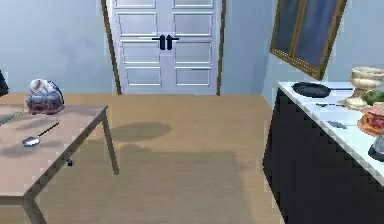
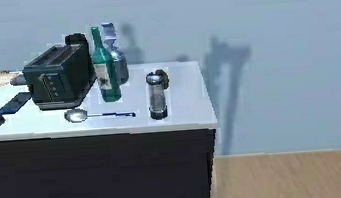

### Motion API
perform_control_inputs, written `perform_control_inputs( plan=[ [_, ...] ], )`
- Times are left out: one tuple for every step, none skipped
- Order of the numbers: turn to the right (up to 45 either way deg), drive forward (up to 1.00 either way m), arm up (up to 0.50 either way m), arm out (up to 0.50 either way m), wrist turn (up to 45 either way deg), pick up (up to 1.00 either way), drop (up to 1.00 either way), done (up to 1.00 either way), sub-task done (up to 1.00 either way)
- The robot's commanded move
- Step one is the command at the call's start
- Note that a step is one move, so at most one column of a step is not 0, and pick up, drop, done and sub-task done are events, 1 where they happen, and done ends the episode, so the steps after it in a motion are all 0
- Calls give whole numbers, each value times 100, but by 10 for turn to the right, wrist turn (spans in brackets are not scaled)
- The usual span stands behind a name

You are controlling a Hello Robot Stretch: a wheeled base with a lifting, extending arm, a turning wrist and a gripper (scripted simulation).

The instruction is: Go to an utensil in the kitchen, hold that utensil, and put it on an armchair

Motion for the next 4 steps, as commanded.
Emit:
perform_control_inputs(
  plan=[
    [300,0,0,0,0,0,0,0,0],
    [0,65,0,0,0,0,0,0,0],
    [-450,0,0,0,0,0,0,0,0],
    [-120,0,0,0,0,0,0,0,0]
  ],
)
